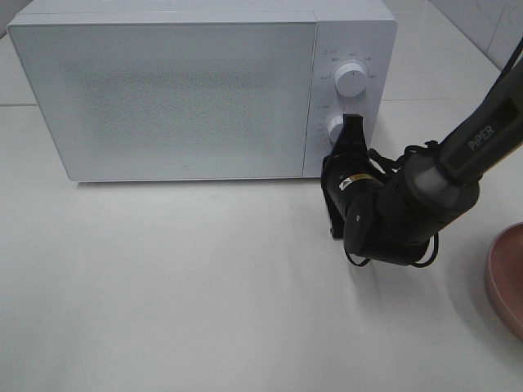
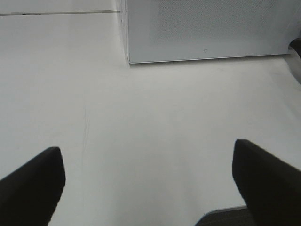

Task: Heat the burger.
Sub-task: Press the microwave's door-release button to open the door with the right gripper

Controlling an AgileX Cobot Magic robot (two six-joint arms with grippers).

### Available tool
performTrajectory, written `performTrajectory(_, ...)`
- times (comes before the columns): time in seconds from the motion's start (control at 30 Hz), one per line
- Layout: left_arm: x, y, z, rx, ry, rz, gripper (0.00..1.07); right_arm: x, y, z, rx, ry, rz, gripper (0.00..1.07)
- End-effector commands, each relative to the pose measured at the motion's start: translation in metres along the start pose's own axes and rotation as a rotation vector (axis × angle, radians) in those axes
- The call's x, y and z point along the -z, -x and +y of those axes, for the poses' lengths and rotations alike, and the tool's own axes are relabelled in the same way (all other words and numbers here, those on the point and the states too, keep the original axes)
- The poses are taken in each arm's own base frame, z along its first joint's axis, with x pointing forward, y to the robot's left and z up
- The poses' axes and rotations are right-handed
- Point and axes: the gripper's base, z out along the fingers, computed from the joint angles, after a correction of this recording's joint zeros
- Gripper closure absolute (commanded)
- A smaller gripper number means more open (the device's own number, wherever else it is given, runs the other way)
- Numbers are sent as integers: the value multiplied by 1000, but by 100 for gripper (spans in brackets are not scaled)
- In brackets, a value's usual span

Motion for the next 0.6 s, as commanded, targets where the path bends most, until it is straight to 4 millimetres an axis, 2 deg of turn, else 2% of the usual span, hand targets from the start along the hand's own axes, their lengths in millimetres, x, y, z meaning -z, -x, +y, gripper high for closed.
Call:
performTrajectory(0.03, 0, 0, 0, -2, 2, 0, 18, -10, -6, 13, 14, 61, 5, 107)
performTrajectory(0.17, 0, 0, 0, -2, 2, 0, 18, -16, -7, 21, 33, 76, 1, 107)
performTrajectory(0.23, 0, 0, 0, -2, 2, 0, 18, -25, -6, 33, 41, 101, -12, 107)
performTrajectory(0.33, 0, 0, 0, -2, 2, 0, 18, -30, -5, 42, 49, 120, -23, 107)
performTrajectory(0.6, 0, 0, 0, -2, 2, 0, 18, -30, -7, 48, 47, 141, -22, 107)
